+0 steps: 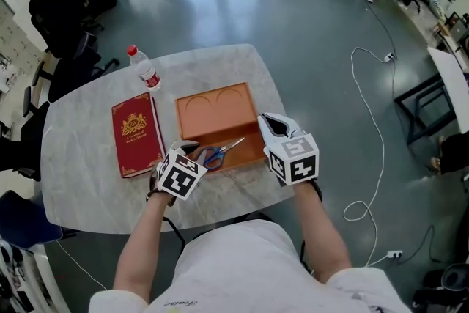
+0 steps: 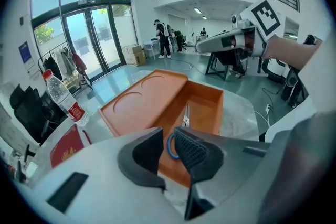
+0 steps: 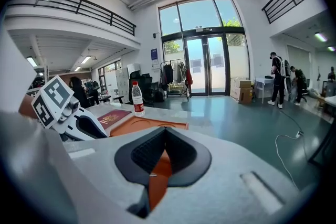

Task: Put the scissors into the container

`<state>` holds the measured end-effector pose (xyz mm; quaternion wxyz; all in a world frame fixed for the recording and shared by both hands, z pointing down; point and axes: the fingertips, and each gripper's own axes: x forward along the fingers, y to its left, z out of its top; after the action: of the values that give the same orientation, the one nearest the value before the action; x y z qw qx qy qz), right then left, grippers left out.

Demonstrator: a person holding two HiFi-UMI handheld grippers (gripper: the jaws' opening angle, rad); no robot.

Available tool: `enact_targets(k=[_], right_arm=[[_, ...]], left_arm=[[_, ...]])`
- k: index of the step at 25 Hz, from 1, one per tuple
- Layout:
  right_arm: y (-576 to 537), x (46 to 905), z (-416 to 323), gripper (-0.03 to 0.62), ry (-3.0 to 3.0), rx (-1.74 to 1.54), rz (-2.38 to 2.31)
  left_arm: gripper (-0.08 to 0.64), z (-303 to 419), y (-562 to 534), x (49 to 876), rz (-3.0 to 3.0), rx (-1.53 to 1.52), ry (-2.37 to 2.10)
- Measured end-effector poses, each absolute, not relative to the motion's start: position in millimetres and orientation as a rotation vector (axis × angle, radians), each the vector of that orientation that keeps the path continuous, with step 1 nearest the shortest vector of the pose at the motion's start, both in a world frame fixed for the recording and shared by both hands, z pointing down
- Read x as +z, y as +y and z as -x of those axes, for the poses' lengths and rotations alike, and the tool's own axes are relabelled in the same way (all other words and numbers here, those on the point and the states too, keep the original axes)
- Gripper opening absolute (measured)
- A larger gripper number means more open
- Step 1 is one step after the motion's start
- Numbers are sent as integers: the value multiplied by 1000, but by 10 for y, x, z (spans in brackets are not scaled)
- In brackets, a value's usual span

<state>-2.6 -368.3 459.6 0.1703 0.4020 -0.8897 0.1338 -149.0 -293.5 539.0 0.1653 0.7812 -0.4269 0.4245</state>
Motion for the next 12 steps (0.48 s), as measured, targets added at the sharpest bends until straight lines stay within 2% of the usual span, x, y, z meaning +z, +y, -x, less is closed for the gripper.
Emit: enact_targets(k=[12], right_arm=[[-3257,4383,38,5,-2496,309,-1207]], left_arm=[[37,1711,-2878,4952,-2270,913,-1412]])
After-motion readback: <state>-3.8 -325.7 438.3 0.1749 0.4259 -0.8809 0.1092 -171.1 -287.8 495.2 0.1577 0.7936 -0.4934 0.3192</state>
